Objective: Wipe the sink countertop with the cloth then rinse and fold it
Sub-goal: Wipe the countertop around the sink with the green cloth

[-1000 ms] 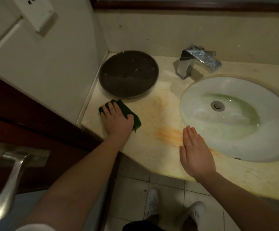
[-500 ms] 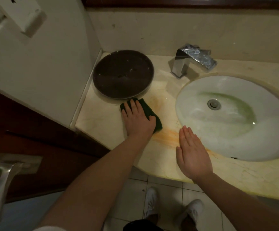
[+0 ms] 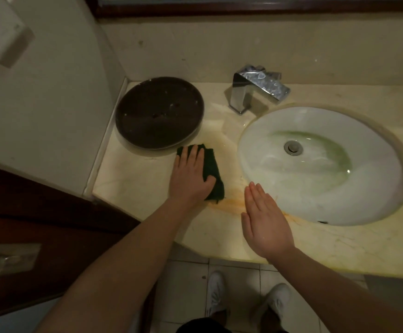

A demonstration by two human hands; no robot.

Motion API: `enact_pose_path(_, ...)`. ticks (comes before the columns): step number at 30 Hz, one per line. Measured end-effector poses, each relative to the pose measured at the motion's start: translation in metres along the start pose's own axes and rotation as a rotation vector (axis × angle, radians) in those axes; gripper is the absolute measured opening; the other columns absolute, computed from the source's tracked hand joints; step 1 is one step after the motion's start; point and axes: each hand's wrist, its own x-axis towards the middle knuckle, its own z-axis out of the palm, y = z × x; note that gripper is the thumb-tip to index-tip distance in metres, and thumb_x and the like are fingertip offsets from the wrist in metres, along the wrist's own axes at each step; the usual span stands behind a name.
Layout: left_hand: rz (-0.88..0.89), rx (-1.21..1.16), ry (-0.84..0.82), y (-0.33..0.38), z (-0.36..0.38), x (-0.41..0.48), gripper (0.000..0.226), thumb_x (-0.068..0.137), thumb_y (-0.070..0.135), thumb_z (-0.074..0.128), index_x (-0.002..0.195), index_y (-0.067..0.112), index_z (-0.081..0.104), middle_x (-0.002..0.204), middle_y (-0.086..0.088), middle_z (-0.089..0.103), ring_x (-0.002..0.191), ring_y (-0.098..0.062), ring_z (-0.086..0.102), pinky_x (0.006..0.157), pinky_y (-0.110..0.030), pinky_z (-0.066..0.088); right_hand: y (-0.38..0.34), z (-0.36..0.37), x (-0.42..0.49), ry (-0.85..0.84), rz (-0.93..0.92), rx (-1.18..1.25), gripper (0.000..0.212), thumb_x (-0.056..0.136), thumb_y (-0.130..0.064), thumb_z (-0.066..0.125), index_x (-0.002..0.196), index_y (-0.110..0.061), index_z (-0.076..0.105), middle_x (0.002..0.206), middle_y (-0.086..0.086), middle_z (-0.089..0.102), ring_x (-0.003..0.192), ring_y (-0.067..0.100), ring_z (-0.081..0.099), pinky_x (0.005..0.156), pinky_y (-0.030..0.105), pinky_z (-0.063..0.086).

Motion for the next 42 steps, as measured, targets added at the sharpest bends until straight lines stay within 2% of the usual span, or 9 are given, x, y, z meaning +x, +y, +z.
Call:
enact_pose_path(10,0.13,0.041,-0.046,0.043,-0.006,0.047,0.082,0.085,0.045,0.035,0.155,0.011,0.009,0.163,-0.01,0.009,0.15,-0.031,0.002,0.122,-0.047,0.003,0.0,0.002,0.002,-0.002,0.009,0.032,0.06,0.099,-0.036,0.023,0.152,-0.01,0.015,0.161,0.006,0.01,0.149,0.016,0.004,0.121,0.033,0.008)
enact_pose_path(17,0.388,0.102,-0.081,0.039,-0.002,0.015,0.079,0.084,0.047,0.03,0.155,0.018,0.012,0.164,-0.004,0.007,0.15,-0.026,-0.001,0.122,-0.044,0.002,0.0,-0.001,0.001,0.002,0.005,0.038,0.06,0.098,-0.033,0.025,0.152,-0.009,0.017,0.16,0.008,0.013,0.149,0.018,0.008,0.121,0.033,0.009)
enact_pose_path(21,0.209,-0.009,-0.025,-0.015,0.001,-0.016,0.079,0.083,0.048,0.035,0.154,0.021,0.014,0.163,-0.003,0.013,0.15,-0.025,0.003,0.122,-0.044,0.006,0.001,-0.001,0.0,0.004,-0.005,0.048,0.06,0.098,-0.032,0.029,0.152,-0.008,0.018,0.16,0.009,0.015,0.149,0.019,0.009,0.12,0.033,0.01)
enact_pose_path(26,-0.029,-0.034,-0.023,-0.069,-0.005,-0.043,0.079,0.086,0.045,0.036,0.155,0.019,0.009,0.164,-0.004,0.008,0.15,-0.026,0.0,0.122,-0.047,0.007,0.002,0.001,0.0,-0.003,0.004,0.054,0.061,0.097,-0.032,0.028,0.152,-0.009,0.017,0.161,0.008,0.014,0.149,0.018,0.009,0.12,0.031,0.008)
enact_pose_path(30,-0.022,-0.016,-0.033,-0.048,-0.003,-0.056,0.081,0.086,0.044,0.037,0.156,0.016,0.008,0.164,-0.005,0.005,0.15,-0.027,-0.002,0.122,-0.045,0.002,0.001,-0.001,0.002,0.004,0.001,0.055,0.061,0.098,-0.032,0.028,0.153,-0.009,0.014,0.161,0.007,0.011,0.149,0.018,0.007,0.118,0.028,0.002)
enact_pose_path(35,0.048,-0.011,-0.055,0.036,0.007,-0.078,0.083,0.081,0.047,0.028,0.155,0.015,0.008,0.164,-0.007,0.006,0.15,-0.029,-0.001,0.122,-0.048,0.003,0.002,-0.002,0.0,0.004,-0.016,0.081,0.059,0.098,-0.032,0.026,0.151,-0.007,0.019,0.16,0.01,0.016,0.148,0.02,0.011,0.119,0.03,0.006)
enact_pose_path(39,0.085,-0.299,-0.056,0.082,0.012,-0.082,0.073,0.085,0.037,0.023,0.155,0.016,0.017,0.163,-0.004,0.015,0.15,-0.023,0.006,0.122,-0.048,0.008,0.0,-0.011,0.002,0.026,0.052,0.258,0.055,0.1,-0.029,0.023,0.152,-0.009,0.018,0.16,0.008,0.016,0.148,0.015,0.008,0.118,0.025,0.002)
enact_pose_path(41,-0.065,-0.671,0.014,0.07,0.006,-0.085,0.066,0.088,0.026,0.028,0.153,0.019,0.024,0.161,0.0,0.021,0.149,-0.016,0.014,0.121,-0.046,0.015,-0.008,-0.023,0.002,0.085,0.088,0.306,0.056,0.099,-0.02,0.034,0.151,-0.01,0.019,0.16,0.008,0.018,0.148,0.016,0.009,0.117,0.023,0.0)
enact_pose_path(42,-0.175,-0.751,0.07,0.056,0.005,-0.087,0.065,0.089,0.024,0.032,0.153,0.021,0.025,0.161,0.001,0.021,0.148,-0.014,0.014,0.121,-0.045,0.017,-0.017,-0.029,0.003,0.117,0.063,0.271,0.058,0.096,-0.018,0.039,0.151,-0.009,0.022,0.159,0.009,0.021,0.148,0.019,0.013,0.117,0.025,0.001)
